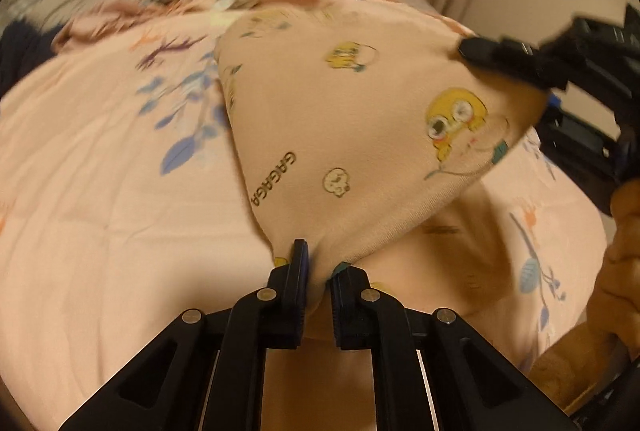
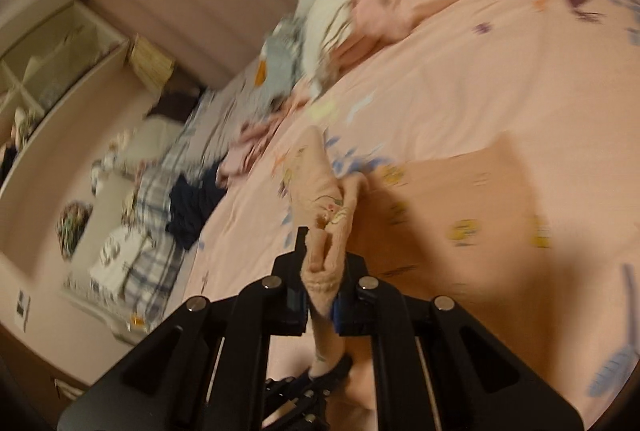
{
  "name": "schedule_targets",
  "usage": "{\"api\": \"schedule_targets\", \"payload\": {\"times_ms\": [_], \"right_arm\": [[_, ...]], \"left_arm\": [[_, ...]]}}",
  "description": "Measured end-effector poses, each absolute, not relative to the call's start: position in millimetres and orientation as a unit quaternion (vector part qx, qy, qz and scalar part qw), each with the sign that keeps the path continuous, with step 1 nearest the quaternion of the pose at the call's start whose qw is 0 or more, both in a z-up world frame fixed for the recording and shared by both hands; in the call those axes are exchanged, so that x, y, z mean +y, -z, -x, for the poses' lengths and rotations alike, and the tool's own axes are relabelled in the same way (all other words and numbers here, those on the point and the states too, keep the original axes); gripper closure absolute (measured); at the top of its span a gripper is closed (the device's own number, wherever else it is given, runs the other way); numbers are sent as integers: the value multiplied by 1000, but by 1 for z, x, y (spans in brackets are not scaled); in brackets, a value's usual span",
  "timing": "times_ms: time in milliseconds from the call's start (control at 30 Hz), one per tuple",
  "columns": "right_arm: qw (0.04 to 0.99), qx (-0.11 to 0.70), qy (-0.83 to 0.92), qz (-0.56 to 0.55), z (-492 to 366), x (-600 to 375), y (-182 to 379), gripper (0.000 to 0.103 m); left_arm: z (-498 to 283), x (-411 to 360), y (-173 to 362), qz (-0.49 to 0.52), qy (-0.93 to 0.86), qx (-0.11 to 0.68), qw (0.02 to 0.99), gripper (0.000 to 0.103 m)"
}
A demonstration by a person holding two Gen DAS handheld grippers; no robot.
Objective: Fold small clothes
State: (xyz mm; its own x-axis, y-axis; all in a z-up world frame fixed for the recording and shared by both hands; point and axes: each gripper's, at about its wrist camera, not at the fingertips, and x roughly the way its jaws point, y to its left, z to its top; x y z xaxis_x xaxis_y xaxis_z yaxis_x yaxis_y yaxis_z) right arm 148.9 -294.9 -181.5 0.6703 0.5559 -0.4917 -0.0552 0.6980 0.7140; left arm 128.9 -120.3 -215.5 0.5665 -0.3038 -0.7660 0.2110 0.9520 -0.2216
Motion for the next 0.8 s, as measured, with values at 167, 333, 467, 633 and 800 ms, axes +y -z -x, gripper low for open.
{"api": "schedule_targets", "payload": {"times_ms": [167,333,467,633,800], "right_arm": [[858,346,-125,-359,-111,-340,190,94],[850,398,-60,-340,-95,-352,223,94],[842,403,-68,-352,-87,-351,231,94],[850,383,-90,-349,-72,-343,210,94],[848,433,-40,-302,-67,-330,238,94]], "left_arm": [[-120,-138,222,37,163,451,877,93],[-112,-133,230,15,148,456,878,93],[-107,-123,226,23,150,461,874,93],[-104,-105,232,36,135,476,868,93],[-101,-100,238,32,129,487,863,93]]}}
